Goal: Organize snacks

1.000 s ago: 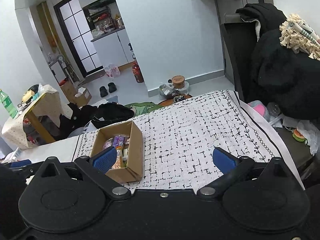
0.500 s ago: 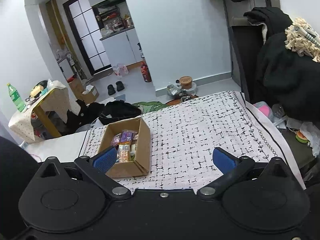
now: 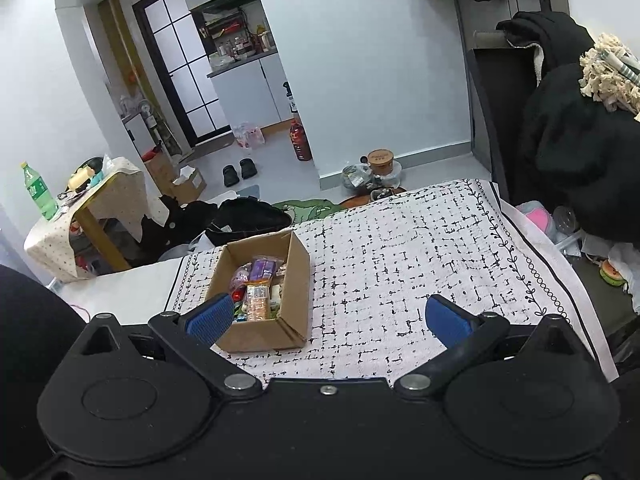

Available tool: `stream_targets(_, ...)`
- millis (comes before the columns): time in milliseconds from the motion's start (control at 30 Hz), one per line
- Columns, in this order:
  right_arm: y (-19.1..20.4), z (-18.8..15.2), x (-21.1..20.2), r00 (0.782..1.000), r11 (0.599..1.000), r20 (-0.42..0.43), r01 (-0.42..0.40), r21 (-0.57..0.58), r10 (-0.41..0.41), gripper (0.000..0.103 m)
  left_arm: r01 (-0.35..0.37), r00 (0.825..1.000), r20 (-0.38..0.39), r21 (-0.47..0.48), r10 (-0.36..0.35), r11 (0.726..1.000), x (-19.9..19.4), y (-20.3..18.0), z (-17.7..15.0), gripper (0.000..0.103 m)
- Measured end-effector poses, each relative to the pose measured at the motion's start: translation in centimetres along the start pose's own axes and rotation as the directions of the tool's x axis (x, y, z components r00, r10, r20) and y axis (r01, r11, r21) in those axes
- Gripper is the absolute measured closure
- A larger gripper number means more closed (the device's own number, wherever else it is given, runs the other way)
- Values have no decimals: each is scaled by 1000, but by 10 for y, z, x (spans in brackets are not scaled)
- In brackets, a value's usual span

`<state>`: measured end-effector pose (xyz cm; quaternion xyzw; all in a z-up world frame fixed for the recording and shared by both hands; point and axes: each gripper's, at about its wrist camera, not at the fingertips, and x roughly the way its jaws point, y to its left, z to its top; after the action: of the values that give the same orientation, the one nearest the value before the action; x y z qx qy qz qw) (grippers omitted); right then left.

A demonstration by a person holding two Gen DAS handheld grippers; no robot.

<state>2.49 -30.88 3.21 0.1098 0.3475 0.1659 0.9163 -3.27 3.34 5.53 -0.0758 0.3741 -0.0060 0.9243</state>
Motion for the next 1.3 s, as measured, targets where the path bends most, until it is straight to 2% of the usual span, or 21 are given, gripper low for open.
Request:
stream_targets(567,0,0,-2,1000,1000,6,10,-3,-10,0,-7,1000,-2,6,7,1000,-2,-2,2,8)
stream_targets(900,1,-1,-3,1000,1000,0,16,4,-16,0,14,1000,4,-6,-14,1000,-3,3,-1,8)
stream_targets(1300,5,0,-10,999,998,18,41,-49,-40,0,17,1000,0,-13,-17,1000,-3,4,-1,8)
